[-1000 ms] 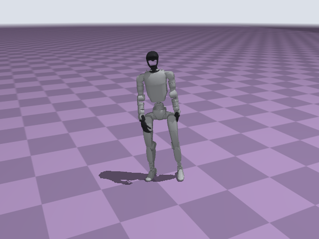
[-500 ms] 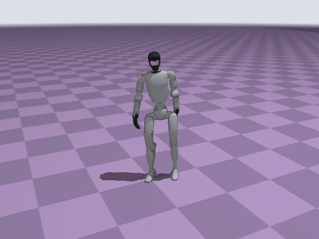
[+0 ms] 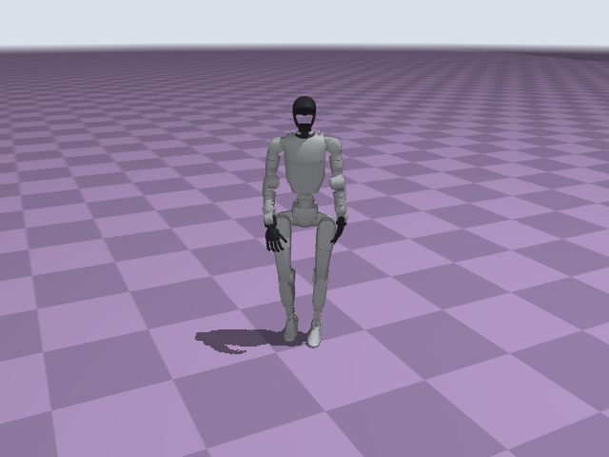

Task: In place motions

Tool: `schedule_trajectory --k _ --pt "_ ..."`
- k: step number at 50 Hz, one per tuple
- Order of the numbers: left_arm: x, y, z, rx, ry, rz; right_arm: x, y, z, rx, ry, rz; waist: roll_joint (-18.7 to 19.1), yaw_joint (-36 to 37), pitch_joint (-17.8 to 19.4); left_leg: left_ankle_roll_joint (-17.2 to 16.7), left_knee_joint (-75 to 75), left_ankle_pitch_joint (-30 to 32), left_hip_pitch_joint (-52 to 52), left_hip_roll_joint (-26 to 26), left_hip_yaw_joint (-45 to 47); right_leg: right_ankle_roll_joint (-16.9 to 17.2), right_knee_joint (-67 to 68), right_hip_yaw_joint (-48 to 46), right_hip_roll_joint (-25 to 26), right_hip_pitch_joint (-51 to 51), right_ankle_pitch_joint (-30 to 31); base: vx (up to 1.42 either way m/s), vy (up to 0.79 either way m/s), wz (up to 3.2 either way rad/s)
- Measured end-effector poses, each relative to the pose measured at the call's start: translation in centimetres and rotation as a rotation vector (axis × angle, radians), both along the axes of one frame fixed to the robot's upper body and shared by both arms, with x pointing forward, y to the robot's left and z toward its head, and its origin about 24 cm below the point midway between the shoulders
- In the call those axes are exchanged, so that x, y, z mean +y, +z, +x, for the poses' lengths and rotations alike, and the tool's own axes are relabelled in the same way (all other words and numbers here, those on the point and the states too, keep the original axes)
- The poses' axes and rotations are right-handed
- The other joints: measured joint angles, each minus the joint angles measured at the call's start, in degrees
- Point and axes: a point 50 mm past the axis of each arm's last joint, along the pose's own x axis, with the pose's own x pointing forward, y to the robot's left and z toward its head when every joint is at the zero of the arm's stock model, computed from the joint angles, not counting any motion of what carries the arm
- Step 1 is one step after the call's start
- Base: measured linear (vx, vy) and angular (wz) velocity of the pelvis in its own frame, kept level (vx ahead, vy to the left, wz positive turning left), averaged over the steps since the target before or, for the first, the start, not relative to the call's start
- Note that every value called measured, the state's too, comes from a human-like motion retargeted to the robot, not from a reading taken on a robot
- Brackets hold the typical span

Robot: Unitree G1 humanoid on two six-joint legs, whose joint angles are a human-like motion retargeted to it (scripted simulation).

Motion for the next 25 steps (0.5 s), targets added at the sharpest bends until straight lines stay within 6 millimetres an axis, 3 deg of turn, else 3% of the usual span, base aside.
schedule_trajectory --k 2,3,5,8,10,13,17,20,25 --pt "0.3 0.0 -0.4 0.010 -0.026 0.009 -0.3 -0.2 -0.5 0.010 0.049 -0.027 -1.0 -0.5 -0.4 0.3 -0.1 -0.1 0.9 -1.6 -0.8 -2.8 -4.6 -2.4 -0.6 2.6 -2.9 0.10 -0.07 0.36" --pt "0.4 -0.1 -0.7 0.019 -0.030 0.009 -0.5 -0.4 -1.1 0.033 0.058 -0.038 -1.9 -0.1 -0.9 0.7 -0.3 -0.1 1.4 -2.8 -0.5 -3.5 -7.5 -7.4 -2.5 4.3 -2.5 0.17 -0.04 -0.17" --pt "0.4 -0.1 -1.6 0.046 -0.018 0.009 -1.2 -1.1 -2.7 0.119 0.038 -0.061 -3.3 2.6 -2.2 1.4 -0.7 -0.2 2.1 -4.3 1.0 -4.5 -10.3 -7.5 -2.4 5.9 -2.2 0.16 -0.01 -0.69" --pt "-1.4 -0.4 -3.5 0.098 0.066 0.007 -2.9 -2.0 -5.9 0.325 -0.118 -0.112 -2.9 5.0 -5.1 2.0 -0.4 -0.4 1.1 -4.3 0.9 -1.2 -11.8 -4.9 -3.5 4.6 0.6 0.10 0.02 -0.34" --pt "-2.8 -0.5 -4.9 0.117 0.177 -0.003 -3.7 -2.2 -7.9 0.451 -0.249 -0.141 -1.9 5.2 -5.5 2.3 -0.5 -0.7 1.4 -3.6 1.7 -1.8 -13.3 -9.7 -4.3 5.4 1.7 0.10 0.01 -0.21" --pt "-3.6 -0.3 -7.0 0.170 0.279 -0.066 -4.4 -2.3 -10.0 0.558 -0.444 -0.154 -1.2 1.7 -5.9 2.7 -0.8 -0.9 1.8 -3.9 1.2 -3.1 -14.7 -8.8 -2.4 6.3 1.2 0.10 -0.02 0.18" --pt "-3.4 0.5 -10.2 0.361 0.145 -0.070 -4.4 -2.5 -12.5 0.569 -0.618 -0.150 -0.9 -0.1 -6.8 2.5 -0.7 -0.9 1.5 -3.8 0.1 -2.7 -14.9 -9.0 -2.7 6.3 1.2 0.09 -0.04 0.28" --pt "-2.2 0.8 -11.8 0.419 -0.011 -0.016 -3.9 -2.7 -14.2 0.558 -0.640 -0.105 -1.6 -1.9 -7.1 2.7 -1.0 -0.8 2.1 -4.6 -2.4 -2.8 -15.4 -12.2 -3.4 7.0 0.9 0.11 -0.04 0.87" --pt "-2.4 0.5 -12.0 0.364 -0.056 -0.014 -3.3 -2.7 -16.2 0.614 -0.579 -0.104 -2.4 -2.3 -6.9 2.9 -1.2 -1.0 3.1 -4.9 -2.5 -3.1 -15.4 -11.7 -3.7 7.5 0.6 0.07 -0.04 -0.05"
